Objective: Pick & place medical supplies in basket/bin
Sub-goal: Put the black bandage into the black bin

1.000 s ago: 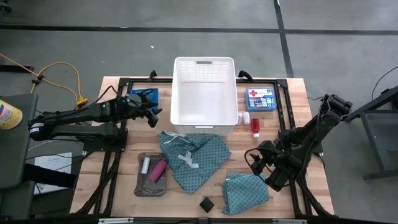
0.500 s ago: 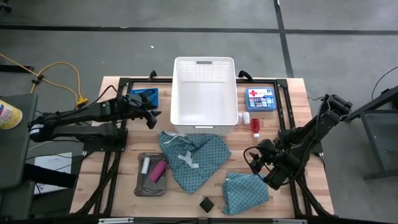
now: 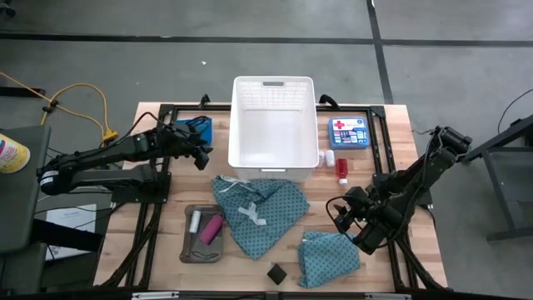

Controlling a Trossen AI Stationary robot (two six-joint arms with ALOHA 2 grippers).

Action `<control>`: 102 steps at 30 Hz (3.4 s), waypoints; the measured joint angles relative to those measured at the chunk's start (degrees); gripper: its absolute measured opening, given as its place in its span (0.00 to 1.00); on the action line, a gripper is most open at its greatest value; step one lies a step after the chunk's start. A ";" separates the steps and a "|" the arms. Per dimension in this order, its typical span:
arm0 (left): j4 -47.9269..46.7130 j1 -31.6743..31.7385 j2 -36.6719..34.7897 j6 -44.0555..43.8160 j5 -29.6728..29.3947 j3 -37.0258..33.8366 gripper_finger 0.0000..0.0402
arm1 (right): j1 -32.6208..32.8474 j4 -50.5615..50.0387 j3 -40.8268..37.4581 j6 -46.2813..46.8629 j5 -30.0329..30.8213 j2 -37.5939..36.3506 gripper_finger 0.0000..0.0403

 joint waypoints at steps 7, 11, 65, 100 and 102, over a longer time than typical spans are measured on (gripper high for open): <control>0.05 0.00 0.00 -0.76 0.00 0.00 0.44 | 0.00 0.00 0.00 -0.94 0.00 0.00 0.46; 0.06 0.00 0.00 -0.76 0.00 0.00 0.44 | 0.00 0.07 0.00 -0.94 0.00 0.00 0.46; 0.97 -0.07 0.01 -0.45 3.48 0.00 0.44 | -5.86 65.47 2.02 -94.12 -20.08 17.51 0.46; 0.94 -0.07 0.02 -0.73 3.50 0.00 0.44 | -1.32 53.21 24.17 -102.41 -16.35 37.37 0.46; 0.97 -0.09 0.02 -0.73 3.50 0.00 0.44 | -0.96 54.13 24.13 -102.32 -16.35 38.40 0.46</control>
